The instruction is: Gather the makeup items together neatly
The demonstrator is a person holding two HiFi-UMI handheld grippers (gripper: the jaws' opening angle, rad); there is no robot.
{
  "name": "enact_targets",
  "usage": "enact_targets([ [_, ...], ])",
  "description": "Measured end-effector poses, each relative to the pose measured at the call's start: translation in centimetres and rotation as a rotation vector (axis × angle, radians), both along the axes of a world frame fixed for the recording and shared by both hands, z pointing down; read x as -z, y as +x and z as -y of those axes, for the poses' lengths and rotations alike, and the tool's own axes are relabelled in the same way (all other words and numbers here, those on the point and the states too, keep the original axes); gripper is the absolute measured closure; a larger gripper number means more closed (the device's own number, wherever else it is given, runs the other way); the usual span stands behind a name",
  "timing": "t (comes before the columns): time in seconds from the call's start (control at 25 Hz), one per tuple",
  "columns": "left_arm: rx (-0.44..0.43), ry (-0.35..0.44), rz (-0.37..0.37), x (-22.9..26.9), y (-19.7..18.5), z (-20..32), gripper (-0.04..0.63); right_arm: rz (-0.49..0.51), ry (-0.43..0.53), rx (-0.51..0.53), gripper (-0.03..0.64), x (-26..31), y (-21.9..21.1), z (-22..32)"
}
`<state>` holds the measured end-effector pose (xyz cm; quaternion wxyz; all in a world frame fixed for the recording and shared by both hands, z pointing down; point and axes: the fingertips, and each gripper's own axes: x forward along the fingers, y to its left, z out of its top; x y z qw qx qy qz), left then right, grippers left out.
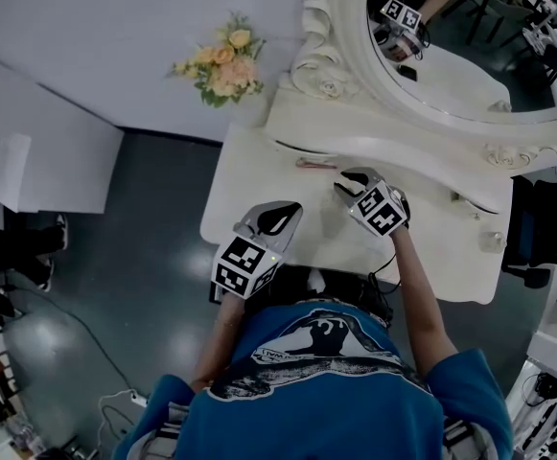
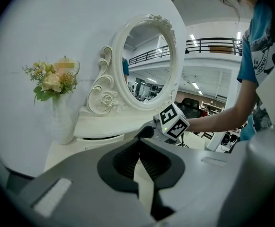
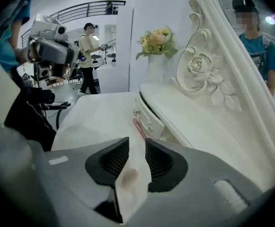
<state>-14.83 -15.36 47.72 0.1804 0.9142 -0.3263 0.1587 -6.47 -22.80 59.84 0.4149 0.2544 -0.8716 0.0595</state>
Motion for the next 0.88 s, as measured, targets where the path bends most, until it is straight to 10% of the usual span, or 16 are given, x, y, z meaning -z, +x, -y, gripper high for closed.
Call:
enact_targets([
  [0.36,0.056,-0.001,0.005,-0.1,-2.4,0.0,0.58,-0.037,-0.094,-0.223,0.507,-5.0,0.2,4.3],
  [0.88,0.081,-0.009,-0.005,-0.5,-4.1,-0.1,0.58,-0.074,-0.171,-0.112,0.576,-6.0,-1.3,2.8],
])
